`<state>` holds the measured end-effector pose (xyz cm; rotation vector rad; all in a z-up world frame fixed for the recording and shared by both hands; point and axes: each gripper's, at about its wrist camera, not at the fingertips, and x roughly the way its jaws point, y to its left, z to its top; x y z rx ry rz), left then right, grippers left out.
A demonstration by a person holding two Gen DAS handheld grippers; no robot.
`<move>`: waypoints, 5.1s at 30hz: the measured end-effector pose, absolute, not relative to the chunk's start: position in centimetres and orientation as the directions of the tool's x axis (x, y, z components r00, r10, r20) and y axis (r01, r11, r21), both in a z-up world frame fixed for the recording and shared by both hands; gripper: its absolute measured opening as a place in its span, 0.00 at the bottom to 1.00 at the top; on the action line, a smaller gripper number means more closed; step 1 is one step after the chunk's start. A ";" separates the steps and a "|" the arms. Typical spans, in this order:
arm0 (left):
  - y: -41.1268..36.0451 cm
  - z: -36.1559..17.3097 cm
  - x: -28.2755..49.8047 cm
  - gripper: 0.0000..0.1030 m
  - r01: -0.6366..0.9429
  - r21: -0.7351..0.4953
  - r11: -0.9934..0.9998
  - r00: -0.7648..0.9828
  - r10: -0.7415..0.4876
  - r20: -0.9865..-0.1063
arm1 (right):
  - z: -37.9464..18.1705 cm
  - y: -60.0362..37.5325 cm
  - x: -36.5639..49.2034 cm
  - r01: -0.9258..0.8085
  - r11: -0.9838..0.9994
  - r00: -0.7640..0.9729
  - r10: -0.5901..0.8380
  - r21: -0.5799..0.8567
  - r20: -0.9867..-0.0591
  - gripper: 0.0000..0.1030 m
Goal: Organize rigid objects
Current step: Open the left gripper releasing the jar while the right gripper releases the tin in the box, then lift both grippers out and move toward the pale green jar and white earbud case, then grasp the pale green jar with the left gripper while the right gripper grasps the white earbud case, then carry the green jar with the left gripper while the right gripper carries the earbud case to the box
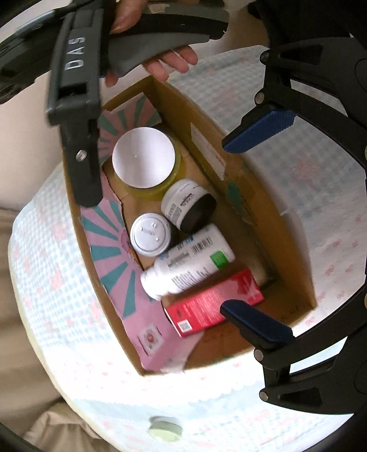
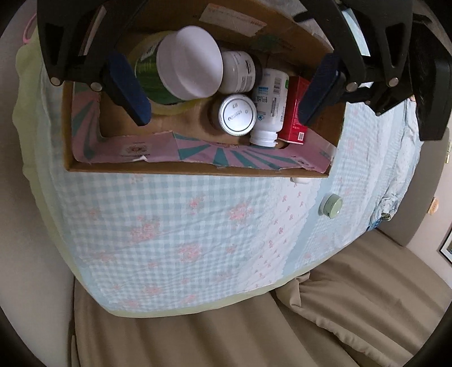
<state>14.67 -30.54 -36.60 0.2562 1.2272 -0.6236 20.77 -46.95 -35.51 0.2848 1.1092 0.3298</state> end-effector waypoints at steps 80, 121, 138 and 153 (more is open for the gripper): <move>0.1 -45.2 41.4 0.94 0.432 0.050 0.901 0.452 -0.168 -0.876 | -45.0 -15.8 27.9 0.295 0.953 0.516 -0.104 0.062 -0.850 0.87; 1.8 -41.5 38.1 0.66 0.414 -0.022 0.910 0.532 -0.262 -0.805 | -42.3 -16.2 26.9 0.307 0.949 0.643 -0.156 0.066 -0.750 0.57; 1.2 -25.3 27.2 0.66 0.479 -0.048 0.876 0.555 -0.345 -0.757 | -25.4 -17.7 16.6 0.323 0.942 0.730 -0.186 0.091 -0.657 0.57; -8.6 -18.5 17.3 0.66 0.508 -0.102 0.855 0.509 -0.393 -0.765 | -18.0 -28.5 6.8 0.353 0.934 0.699 -0.223 0.057 -0.680 0.57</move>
